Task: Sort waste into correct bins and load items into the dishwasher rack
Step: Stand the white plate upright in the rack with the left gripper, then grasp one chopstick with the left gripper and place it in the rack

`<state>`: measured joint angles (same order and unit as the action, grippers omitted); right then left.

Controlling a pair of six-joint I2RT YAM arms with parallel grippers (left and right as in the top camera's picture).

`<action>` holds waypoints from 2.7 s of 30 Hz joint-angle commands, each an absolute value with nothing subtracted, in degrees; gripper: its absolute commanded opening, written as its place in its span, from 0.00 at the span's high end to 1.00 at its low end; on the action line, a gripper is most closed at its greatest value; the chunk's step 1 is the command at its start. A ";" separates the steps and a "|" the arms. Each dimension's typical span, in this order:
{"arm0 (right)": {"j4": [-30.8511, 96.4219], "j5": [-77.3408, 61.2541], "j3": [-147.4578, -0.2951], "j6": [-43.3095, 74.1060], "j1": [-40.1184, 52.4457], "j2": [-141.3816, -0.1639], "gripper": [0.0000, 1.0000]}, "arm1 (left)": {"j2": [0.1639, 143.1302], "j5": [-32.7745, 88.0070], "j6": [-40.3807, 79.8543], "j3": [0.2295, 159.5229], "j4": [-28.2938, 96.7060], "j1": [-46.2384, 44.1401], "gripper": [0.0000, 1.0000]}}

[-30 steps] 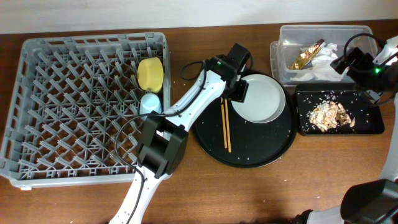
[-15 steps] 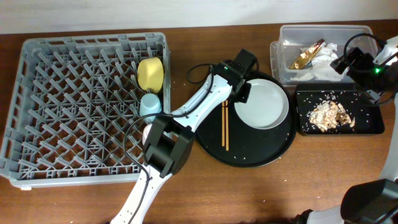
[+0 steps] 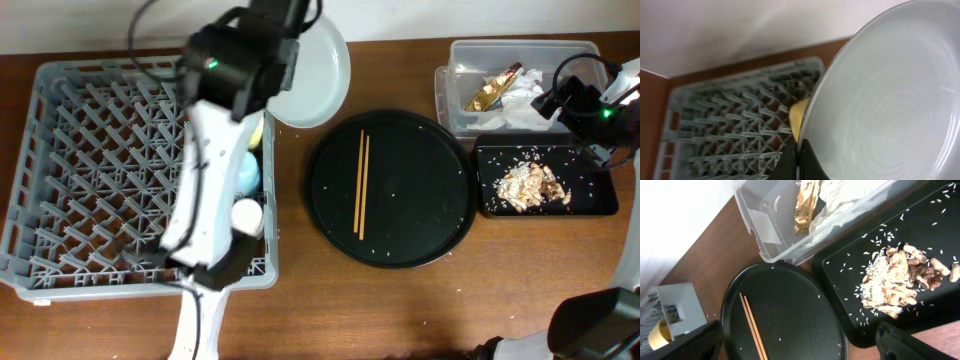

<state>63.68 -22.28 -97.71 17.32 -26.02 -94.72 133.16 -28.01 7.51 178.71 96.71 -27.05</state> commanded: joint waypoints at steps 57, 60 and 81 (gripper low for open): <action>63.68 -21.78 -98.26 16.71 -25.85 -94.02 0.02 | 120.09 7.33 17.58 92.55 39.42 -34.83 0.44; 63.70 -21.78 -98.26 16.71 -25.87 -94.02 0.02 | 124.95 3.57 17.67 92.58 39.44 -36.01 0.44; 63.68 -21.78 -98.26 16.73 -25.89 -94.02 0.02 | 128.88 -5.85 16.29 110.28 52.93 -41.58 0.60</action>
